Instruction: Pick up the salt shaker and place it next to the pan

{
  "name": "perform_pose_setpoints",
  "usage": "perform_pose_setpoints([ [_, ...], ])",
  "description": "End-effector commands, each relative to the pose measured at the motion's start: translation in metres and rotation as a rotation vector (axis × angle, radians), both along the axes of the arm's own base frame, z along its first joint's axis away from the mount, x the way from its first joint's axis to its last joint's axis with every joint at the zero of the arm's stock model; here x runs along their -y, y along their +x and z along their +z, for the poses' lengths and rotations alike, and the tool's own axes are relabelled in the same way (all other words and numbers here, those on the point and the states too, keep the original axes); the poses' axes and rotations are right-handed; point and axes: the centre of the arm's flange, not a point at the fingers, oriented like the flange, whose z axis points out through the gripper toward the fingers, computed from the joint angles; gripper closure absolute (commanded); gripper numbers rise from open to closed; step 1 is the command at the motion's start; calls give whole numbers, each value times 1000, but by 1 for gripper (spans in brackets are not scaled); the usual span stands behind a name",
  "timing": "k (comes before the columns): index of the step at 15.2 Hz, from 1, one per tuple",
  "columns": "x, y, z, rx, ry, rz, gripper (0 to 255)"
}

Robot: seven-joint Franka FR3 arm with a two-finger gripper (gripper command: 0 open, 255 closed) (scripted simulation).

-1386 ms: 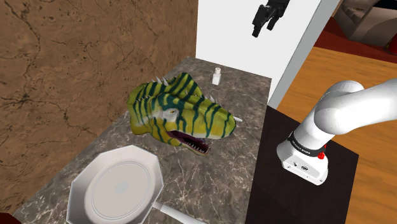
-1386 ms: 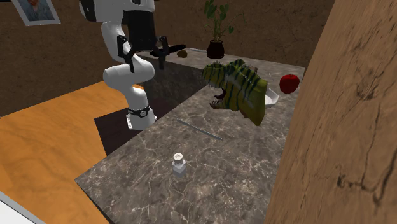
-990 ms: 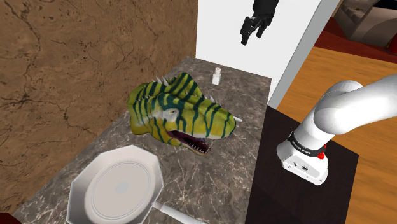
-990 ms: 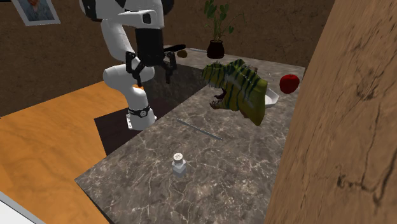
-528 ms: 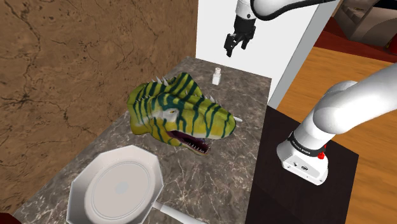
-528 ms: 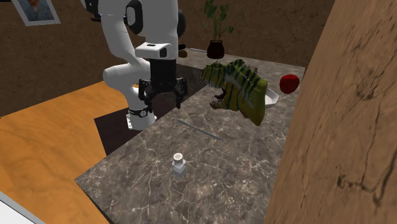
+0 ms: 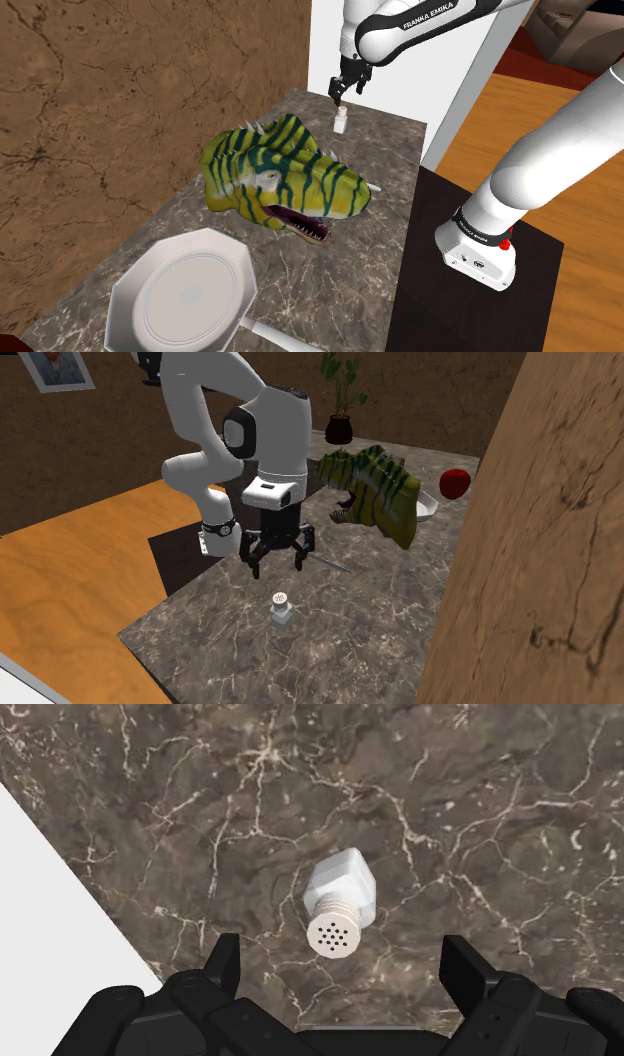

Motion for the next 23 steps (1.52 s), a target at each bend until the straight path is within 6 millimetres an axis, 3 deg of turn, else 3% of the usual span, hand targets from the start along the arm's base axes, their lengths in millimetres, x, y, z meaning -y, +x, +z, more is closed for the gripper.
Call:
perform_pose_setpoints([
  [1,2,16,-20,-3,-8,-8,0],
  [9,11,20,-58,-3,-8,-8,0],
  [16,11,20,-58,-3,-8,-8,0],
  [17,11,20,-58,-3,-8,-8,255],
  [23,11,20,-58,-3,-8,-8,255],
])
